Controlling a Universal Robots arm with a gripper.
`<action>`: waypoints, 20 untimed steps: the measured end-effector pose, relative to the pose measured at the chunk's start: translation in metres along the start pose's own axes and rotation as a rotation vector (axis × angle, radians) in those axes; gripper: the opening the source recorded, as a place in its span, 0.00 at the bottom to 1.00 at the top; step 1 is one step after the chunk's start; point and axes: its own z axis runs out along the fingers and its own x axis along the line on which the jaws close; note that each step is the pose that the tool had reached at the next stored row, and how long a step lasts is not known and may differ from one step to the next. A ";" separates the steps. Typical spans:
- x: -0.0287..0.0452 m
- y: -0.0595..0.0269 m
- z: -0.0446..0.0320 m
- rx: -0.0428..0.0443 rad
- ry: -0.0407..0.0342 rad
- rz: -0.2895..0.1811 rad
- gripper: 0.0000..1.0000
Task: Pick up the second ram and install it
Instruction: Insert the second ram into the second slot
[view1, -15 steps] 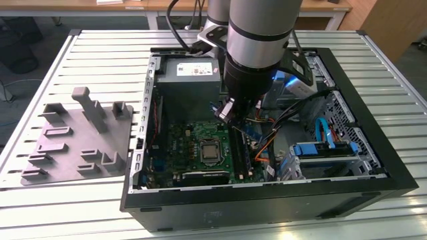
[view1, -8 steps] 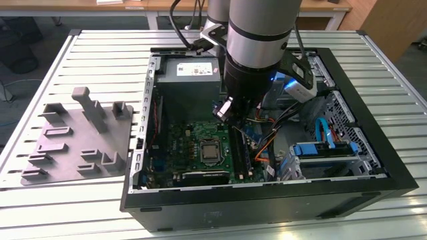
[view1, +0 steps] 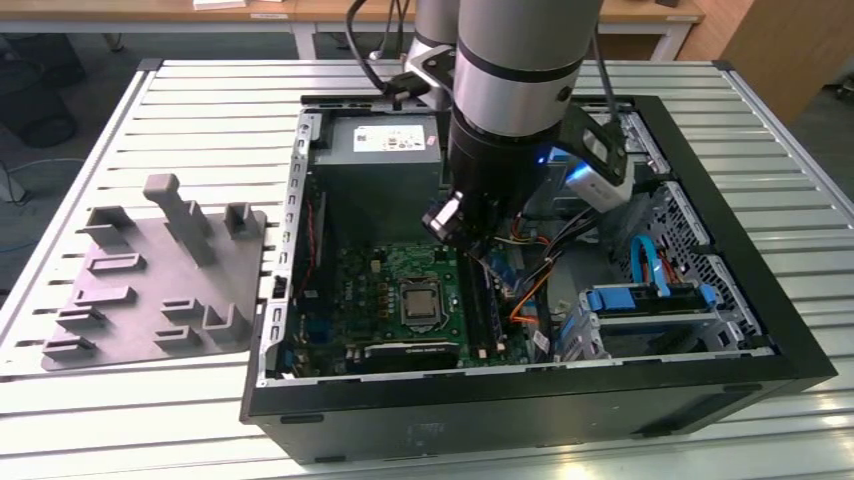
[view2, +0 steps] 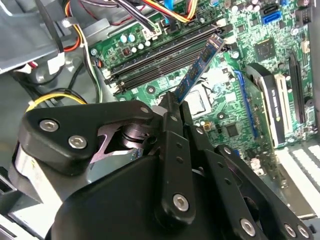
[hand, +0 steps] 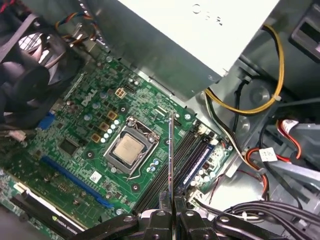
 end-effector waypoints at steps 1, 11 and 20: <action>0.0000 0.0000 0.0000 0.0005 -0.0003 0.011 0.14; 0.0000 0.0000 0.0000 0.0055 -0.0033 0.118 0.14; 0.0000 0.0000 0.0001 0.0100 -0.0060 0.212 0.14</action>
